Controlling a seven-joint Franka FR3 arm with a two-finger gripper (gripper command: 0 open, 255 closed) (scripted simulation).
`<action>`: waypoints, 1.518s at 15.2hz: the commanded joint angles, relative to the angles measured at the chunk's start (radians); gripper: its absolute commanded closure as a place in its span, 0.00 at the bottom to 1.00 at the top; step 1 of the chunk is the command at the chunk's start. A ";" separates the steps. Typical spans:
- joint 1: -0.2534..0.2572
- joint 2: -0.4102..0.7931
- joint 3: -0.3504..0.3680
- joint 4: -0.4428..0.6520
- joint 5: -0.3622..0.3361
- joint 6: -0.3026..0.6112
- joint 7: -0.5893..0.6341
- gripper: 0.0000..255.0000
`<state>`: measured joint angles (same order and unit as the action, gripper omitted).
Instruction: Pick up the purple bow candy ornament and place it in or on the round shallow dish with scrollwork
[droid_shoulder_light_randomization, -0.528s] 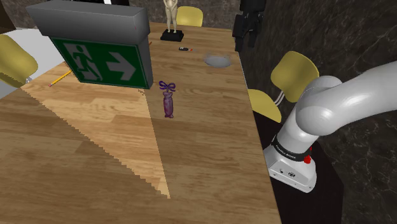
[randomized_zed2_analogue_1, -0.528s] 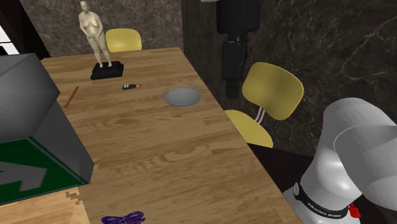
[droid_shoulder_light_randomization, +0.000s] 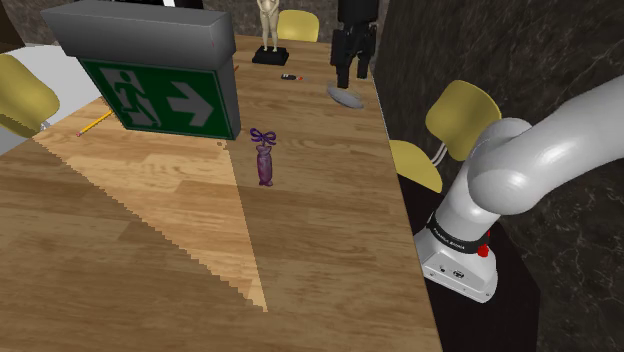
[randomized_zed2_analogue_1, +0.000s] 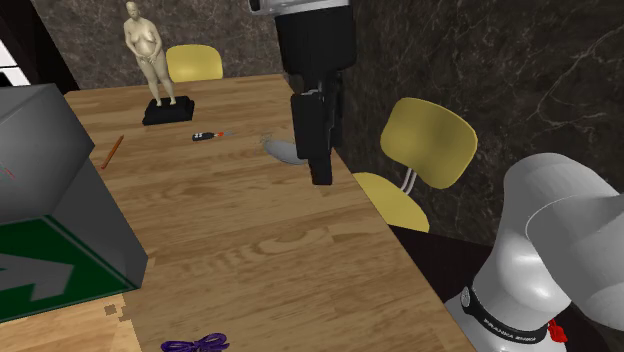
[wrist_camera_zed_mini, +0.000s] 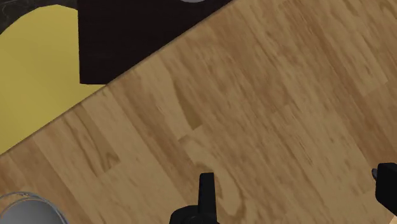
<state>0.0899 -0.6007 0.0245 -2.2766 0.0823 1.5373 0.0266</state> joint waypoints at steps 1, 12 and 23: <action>0.025 0.061 0.035 0.040 0.011 0.017 0.008 0.00; 0.136 0.385 0.207 0.289 -0.001 0.066 0.051 0.00; 0.183 0.507 0.271 0.316 -0.030 0.144 0.072 0.00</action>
<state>0.2729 -0.0916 0.2949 -1.9416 0.0514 1.6649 0.0996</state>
